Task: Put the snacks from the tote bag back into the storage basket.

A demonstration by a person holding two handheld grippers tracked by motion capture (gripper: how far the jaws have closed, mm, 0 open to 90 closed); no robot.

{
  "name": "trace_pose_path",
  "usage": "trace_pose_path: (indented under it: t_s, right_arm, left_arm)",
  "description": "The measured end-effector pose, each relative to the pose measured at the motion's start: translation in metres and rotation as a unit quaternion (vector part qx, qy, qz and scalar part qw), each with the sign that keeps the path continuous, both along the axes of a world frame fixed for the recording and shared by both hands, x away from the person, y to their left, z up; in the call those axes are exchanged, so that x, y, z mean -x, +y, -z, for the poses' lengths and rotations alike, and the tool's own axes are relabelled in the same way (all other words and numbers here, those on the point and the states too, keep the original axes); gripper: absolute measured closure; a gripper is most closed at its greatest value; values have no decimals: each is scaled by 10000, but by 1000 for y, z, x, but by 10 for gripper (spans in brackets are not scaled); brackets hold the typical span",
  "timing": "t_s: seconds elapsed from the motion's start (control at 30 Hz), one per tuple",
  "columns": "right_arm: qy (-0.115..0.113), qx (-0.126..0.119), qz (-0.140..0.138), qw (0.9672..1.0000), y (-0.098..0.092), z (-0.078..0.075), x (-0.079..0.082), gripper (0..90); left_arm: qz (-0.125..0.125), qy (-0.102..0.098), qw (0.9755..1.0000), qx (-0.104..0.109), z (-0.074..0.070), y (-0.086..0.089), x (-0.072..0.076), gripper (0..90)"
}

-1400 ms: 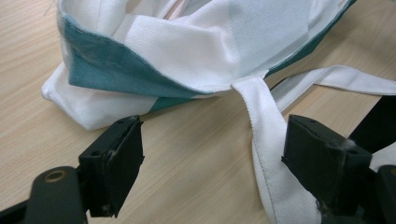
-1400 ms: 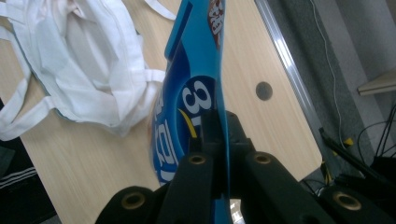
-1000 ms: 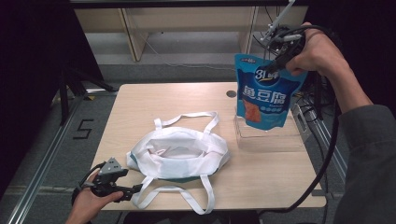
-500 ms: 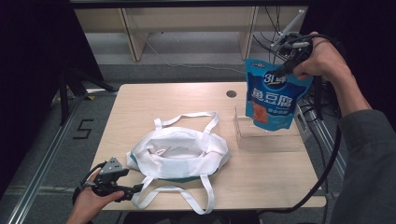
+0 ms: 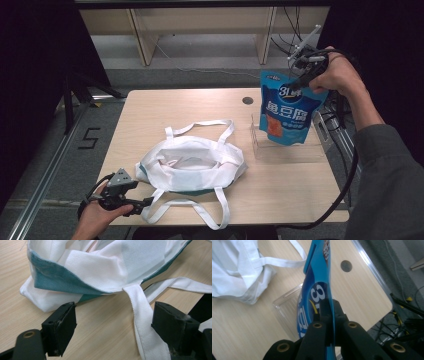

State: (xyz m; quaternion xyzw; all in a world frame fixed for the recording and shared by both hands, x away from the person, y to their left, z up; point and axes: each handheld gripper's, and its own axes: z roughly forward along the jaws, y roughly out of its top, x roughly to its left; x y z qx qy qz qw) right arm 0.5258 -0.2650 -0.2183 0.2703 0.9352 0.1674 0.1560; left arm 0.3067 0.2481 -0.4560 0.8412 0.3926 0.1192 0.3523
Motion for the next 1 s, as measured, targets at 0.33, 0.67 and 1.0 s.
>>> trace_pose_path:
  t_s: [0.33, 0.67, 1.0]
  right_arm:
    - [164, -42, -87, 9998, -1, 27, -2, 900]
    - [300, -267, -55, 9992, -5, 48, 5, 900]
    - [-209, -640, 446, 9967, -13, 48, 19, 589]
  left_arm:
    - [14, -30, 10000, -68, 0, 1, -1, 190]
    - [-65, 38, 10000, 23, 1, -2, 0, 190]
    - [4, 1, 10000, -39, 0, -2, 0, 191]
